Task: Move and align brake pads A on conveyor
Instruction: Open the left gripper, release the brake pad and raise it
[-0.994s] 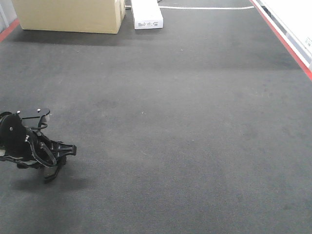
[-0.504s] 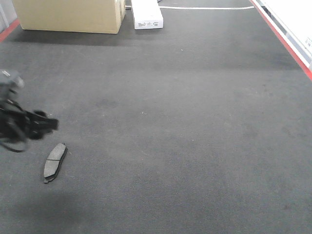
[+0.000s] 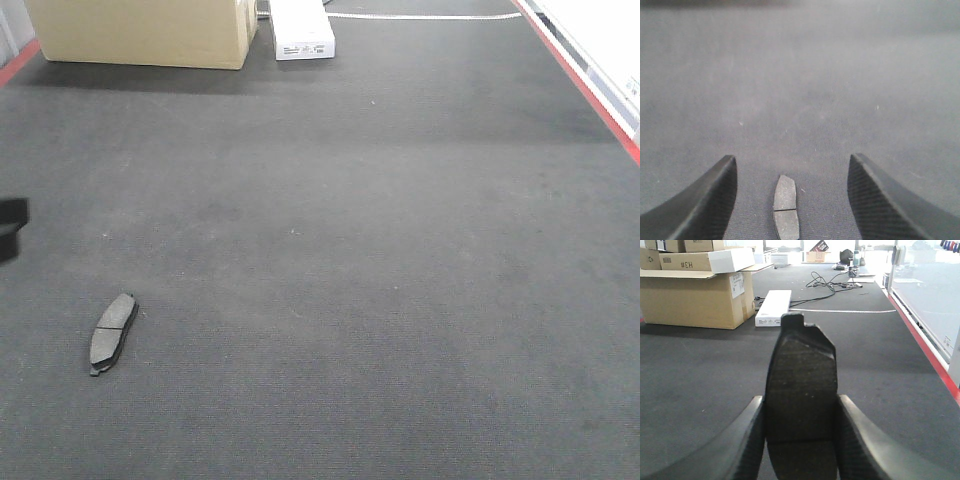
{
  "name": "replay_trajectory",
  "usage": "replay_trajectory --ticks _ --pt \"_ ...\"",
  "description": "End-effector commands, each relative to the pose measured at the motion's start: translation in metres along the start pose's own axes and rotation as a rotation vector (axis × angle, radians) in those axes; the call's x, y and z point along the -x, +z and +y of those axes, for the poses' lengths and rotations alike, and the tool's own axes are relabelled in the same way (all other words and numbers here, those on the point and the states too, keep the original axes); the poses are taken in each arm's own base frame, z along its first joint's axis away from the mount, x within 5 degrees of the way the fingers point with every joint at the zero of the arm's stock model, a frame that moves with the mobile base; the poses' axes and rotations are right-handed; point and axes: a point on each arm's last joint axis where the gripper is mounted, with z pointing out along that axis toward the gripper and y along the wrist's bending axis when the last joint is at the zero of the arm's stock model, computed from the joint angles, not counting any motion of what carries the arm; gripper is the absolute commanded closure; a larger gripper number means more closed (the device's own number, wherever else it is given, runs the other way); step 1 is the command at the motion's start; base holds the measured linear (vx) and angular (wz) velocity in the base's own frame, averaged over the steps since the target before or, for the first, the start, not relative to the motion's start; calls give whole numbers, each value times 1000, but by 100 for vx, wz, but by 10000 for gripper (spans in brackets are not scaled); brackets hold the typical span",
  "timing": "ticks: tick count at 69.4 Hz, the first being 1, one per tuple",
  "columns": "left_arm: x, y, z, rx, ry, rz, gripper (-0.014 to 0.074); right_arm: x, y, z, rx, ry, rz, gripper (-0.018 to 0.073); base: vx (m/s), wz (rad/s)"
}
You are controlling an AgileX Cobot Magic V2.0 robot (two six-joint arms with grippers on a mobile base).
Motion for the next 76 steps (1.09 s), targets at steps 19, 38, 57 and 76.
replay_trajectory --ticks 19,38,57,76 --pt "-59 -53 5 -21 6 -362 132 17 -2 0 3 -9 -117 561 0 0" --pt "-80 -56 7 -24 5 -447 132 18 -2 0 3 -9 -118 561 0 0" --pt "-80 -56 7 -24 5 -440 132 18 -2 0 3 -9 -118 561 0 0" --pt "-80 -56 7 -24 5 -440 132 18 -2 0 3 -9 -118 561 0 0"
